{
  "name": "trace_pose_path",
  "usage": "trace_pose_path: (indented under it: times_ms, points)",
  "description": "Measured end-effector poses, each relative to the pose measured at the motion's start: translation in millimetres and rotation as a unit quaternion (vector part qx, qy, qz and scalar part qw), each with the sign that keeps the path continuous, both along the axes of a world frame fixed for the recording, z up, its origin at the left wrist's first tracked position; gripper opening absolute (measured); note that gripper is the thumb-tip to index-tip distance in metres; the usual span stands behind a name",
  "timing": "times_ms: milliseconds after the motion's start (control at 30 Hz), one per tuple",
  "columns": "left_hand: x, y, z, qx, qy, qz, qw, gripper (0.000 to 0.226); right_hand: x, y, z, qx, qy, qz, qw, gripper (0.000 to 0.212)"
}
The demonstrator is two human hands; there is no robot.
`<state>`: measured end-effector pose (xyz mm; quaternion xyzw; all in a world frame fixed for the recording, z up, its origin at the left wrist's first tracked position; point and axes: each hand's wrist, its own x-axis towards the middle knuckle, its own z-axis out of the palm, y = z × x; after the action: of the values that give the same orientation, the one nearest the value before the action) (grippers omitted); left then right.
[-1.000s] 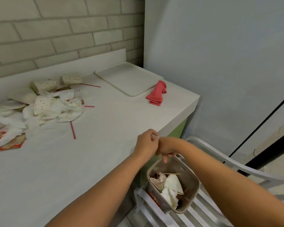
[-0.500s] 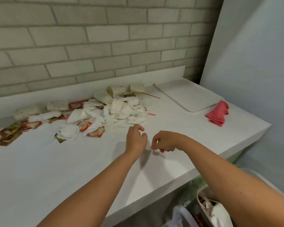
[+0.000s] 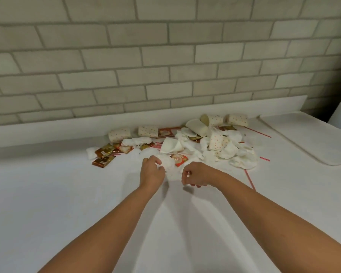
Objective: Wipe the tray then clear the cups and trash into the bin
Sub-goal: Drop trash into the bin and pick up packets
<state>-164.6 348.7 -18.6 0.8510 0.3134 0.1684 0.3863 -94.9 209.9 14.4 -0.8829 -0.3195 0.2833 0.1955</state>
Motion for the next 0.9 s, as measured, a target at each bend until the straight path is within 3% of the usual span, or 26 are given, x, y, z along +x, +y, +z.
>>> trace_pose_path:
  times_ms: [100, 233, 400, 533, 633, 733, 833, 900]
  points:
    - [-9, 38, -4, 0.006, 0.013, 0.019, 1.0, 0.015, 4, 35, -7, 0.022, -0.068, -0.01, 0.997, 0.016]
    - [-13, 76, -12, 0.007, 0.027, 0.031, 0.999, 0.009, 11, 75, -21, 0.037, -0.147, -0.043, 0.988, 0.042]
    - [-5, 104, -20, 0.004, 0.028, 0.019, 0.999, 0.016, 7, 116, -34, 0.001, -0.227, -0.041, 0.973, 0.059]
    - [3, 112, -25, -0.005, 0.021, 0.005, 1.0, 0.014, 4, 136, -40, -0.047, -0.26, -0.038, 0.964, 0.058]
    - [11, 117, -28, -0.003, 0.021, -0.007, 1.0, 0.014, 7, 143, -44, -0.091, -0.257, -0.021, 0.962, 0.043]
    - [22, 120, -30, 0.004, 0.013, -0.015, 1.0, 0.01, 13, 141, -46, -0.023, -0.244, -0.025, 0.969, 0.03]
    - [34, 121, -32, 0.024, 0.013, -0.023, 0.999, 0.01, 20, 131, -37, 0.078, -0.173, -0.067, 0.98, 0.012]
    - [41, 119, -31, 0.057, 0.022, -0.03, 0.998, 0.015, 26, 122, -29, 0.13, -0.135, -0.099, 0.977, 0.019]
